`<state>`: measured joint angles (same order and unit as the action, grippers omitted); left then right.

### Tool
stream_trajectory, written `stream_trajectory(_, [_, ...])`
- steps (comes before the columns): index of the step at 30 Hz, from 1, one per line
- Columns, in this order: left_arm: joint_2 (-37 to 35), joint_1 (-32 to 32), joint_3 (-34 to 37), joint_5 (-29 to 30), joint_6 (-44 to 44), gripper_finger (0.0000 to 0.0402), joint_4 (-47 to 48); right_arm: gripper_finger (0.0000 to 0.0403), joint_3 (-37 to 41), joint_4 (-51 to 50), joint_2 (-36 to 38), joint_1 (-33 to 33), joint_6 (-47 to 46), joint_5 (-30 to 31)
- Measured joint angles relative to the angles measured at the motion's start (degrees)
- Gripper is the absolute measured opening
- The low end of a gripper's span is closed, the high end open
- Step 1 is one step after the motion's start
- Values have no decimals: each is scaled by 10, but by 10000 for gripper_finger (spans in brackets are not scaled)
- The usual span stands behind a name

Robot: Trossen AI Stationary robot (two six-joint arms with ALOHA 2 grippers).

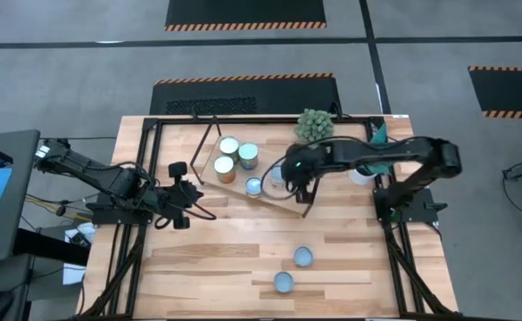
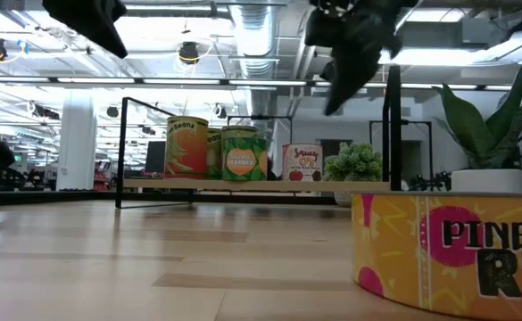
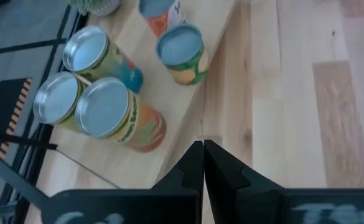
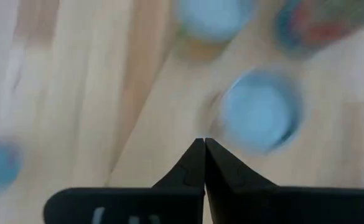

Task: Pick and place cans onto a shelf
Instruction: Adjust the cans on the shelf

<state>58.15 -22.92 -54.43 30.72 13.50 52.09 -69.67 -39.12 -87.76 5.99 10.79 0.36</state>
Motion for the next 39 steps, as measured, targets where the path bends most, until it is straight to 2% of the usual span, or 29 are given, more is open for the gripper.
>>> stream_trajectory(3, [0, 0, 0, 0, 1, 0, -8, 30, 70, 138, 30, 24, -19, -2])
stream_trajectory(5, [0, 0, 0, 2, 0, 0, -7, 30, 90, 159, 32, 32, -26, -3])
stream_trajectory(8, [0, 0, 0, 6, -8, 0, -7, 26, 87, 155, 10, 31, -24, -2])
stream_trajectory(12, [0, 2, 0, 21, -24, 0, -9, 17, 40, 142, -32, 30, 1, -3])
stream_trajectory(20, [0, 20, 0, 21, -32, 0, -21, 24, -112, -56, -122, 39, 7, -3])
stream_trajectory(28, [0, 24, 0, 21, -36, 0, -19, 18, -119, -56, -171, 48, 30, -6])
stream_trajectory(39, [0, 24, 0, 21, -35, 0, -19, 27, -118, -35, -168, 93, 59, 1])
